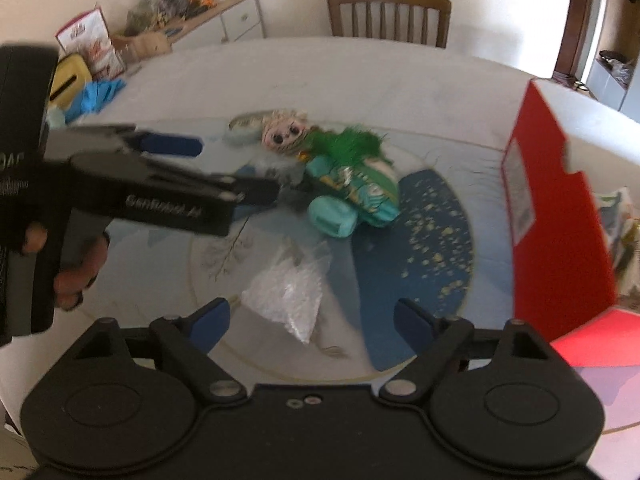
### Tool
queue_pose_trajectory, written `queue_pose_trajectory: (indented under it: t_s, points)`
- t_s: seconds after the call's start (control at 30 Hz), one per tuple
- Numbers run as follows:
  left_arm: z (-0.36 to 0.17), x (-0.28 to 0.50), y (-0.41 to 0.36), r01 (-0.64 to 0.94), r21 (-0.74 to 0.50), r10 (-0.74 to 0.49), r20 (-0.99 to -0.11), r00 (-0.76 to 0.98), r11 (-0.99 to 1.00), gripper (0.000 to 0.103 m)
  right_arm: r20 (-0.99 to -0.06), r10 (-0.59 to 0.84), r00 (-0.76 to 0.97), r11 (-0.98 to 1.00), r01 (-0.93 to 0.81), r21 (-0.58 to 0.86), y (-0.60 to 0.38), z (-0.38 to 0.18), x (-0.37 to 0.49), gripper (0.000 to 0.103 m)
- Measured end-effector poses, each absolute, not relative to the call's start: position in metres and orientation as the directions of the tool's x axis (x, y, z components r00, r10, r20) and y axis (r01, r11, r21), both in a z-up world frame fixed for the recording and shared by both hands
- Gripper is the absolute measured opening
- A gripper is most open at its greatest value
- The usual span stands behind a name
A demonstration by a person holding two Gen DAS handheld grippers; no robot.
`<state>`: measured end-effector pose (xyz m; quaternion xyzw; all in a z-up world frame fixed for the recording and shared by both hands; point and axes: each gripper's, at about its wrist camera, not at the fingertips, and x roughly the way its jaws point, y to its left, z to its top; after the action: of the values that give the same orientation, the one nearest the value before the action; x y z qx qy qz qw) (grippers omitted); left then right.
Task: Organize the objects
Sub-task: 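Move both grippers back to the pile toward the clear bag of white beads, then grasp the clear bag of dark beads with the left gripper while the right gripper grasps the white-bead bag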
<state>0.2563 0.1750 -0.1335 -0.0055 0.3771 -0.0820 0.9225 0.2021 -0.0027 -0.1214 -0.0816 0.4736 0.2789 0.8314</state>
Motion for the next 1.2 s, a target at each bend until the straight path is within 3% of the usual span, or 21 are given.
queue_pose_trajectory:
  t_s: [0.47, 0.63, 0.7, 0.77, 1.2]
  points:
    - [-0.154, 0.281, 0.173, 0.217, -0.107, -0.229, -0.699, 0.677, 0.97, 0.101, -0.857, 0.362, 0.366, 0.802, -0.591, 0.086, 0.025, -0.147, 0.206, 0.075]
    - [-0.155, 0.284, 0.169, 0.24, -0.134, -0.264, -0.696, 0.668, 0.961, 0.09, -0.862, 0.355, 0.361, 0.788, -0.612, 0.068, 0.031, -0.15, 0.205, 0.067]
    - [-0.155, 0.285, 0.168, 0.248, -0.141, -0.273, -0.7, 0.66, 0.959, 0.076, -0.862, 0.358, 0.359, 0.783, -0.619, 0.067, 0.033, -0.151, 0.204, 0.063]
    - [-0.156, 0.284, 0.167, 0.254, -0.152, -0.285, -0.703, 0.652, 0.955, 0.07, -0.863, 0.357, 0.358, 0.78, -0.623, 0.064, 0.034, -0.151, 0.203, 0.06]
    - [-0.149, 0.281, 0.167, 0.239, -0.176, -0.291, -0.708, 0.643, 0.955, 0.044, -0.853, 0.385, 0.353, 0.784, -0.613, 0.1, 0.027, -0.149, 0.203, 0.036]
